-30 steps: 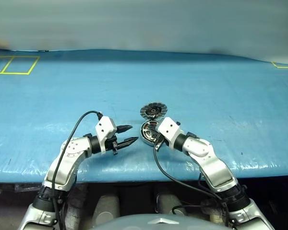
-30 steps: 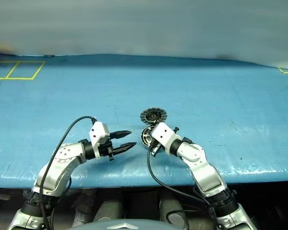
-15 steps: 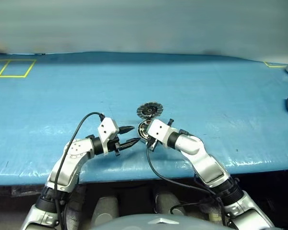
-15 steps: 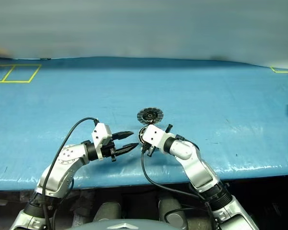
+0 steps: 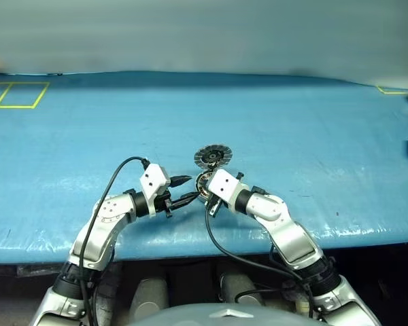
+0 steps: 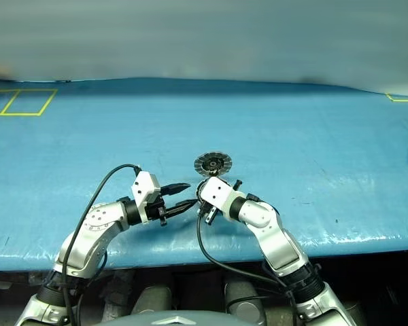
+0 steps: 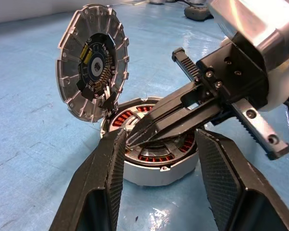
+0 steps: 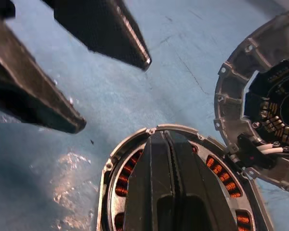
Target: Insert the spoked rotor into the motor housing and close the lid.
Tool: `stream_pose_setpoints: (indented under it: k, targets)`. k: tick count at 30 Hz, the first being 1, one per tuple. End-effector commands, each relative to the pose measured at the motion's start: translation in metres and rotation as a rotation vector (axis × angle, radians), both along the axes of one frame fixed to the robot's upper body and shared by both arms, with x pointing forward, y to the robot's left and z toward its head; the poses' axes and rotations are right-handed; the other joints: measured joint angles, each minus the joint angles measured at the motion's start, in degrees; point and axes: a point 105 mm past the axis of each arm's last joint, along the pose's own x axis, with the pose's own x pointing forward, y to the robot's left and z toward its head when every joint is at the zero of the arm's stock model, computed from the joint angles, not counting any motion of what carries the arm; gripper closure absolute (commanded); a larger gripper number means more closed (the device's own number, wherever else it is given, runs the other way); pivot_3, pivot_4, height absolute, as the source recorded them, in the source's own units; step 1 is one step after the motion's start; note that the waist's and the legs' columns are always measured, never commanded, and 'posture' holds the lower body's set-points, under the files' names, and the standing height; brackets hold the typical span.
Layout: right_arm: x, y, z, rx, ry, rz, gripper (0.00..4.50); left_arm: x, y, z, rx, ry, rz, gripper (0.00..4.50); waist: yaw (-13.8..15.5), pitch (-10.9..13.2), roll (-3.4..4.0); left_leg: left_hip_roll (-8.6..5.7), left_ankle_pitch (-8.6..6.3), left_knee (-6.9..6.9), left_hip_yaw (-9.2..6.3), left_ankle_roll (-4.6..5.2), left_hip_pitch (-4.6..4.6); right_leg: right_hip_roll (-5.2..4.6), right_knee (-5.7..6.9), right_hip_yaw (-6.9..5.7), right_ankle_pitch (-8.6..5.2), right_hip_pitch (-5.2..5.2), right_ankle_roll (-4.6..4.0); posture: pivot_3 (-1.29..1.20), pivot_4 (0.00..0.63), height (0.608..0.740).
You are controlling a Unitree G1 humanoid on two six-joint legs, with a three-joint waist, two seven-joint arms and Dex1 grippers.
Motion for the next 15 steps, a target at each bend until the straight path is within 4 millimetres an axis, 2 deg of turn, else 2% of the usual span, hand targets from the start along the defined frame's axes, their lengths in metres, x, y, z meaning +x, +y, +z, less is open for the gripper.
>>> stream_pose_setpoints:
  k: [1, 5, 9, 14, 15]
  targets:
    - [0.001, -0.010, 0.028, 0.104, -0.062, -0.025, 4.50, 0.006, 0.005, 0.011, -0.033, -0.011, 0.023, 2.08, 0.0, 0.0, 0.00, 0.00, 0.00, 0.00, -0.01, 0.00, 0.00, 0.00, -0.02, -0.01, 0.00, 0.01, 0.00, 0.00, 0.150, 0.740]
    - [-0.012, -0.029, 0.031, 0.220, -0.013, -0.079, 4.50, 0.022, 0.018, 0.021, -0.091, -0.019, 0.119, 2.08, 0.3, 0.0, -0.01, 0.00, 0.00, -0.07, -0.10, 0.00, -0.02, 0.00, -0.03, -0.07, -0.02, 0.00, -0.02, 0.00, 0.150, 0.740]
    - [-0.026, -0.046, 0.012, 0.236, 0.072, -0.162, 4.50, 0.038, 0.029, 0.027, -0.136, 0.006, 0.194, 2.08, 0.2, 0.0, 0.01, 0.00, -0.01, -0.13, -0.10, 0.01, -0.02, 0.00, -0.04, -0.08, -0.05, -0.02, -0.04, 0.00, 0.150, 0.740]
    - [-0.038, -0.049, -0.002, 0.220, 0.122, -0.201, 4.50, 0.064, 0.037, 0.028, -0.125, 0.010, 0.232, 2.08, 0.0, 0.1, 0.03, 0.00, -0.01, -0.12, -0.07, 0.01, 0.00, 0.02, -0.06, -0.06, -0.05, -0.03, -0.03, 0.00, 0.150, 0.740]
    - [-0.040, -0.048, -0.005, 0.207, 0.130, -0.202, 4.50, 0.071, 0.036, 0.031, -0.136, 0.011, 0.223, 2.25, 0.0, 0.1, 0.03, -0.01, 0.00, -0.11, -0.09, 0.00, 0.00, 0.03, -0.05, -0.08, -0.05, -0.02, -0.02, 0.00, 0.150, 0.740]
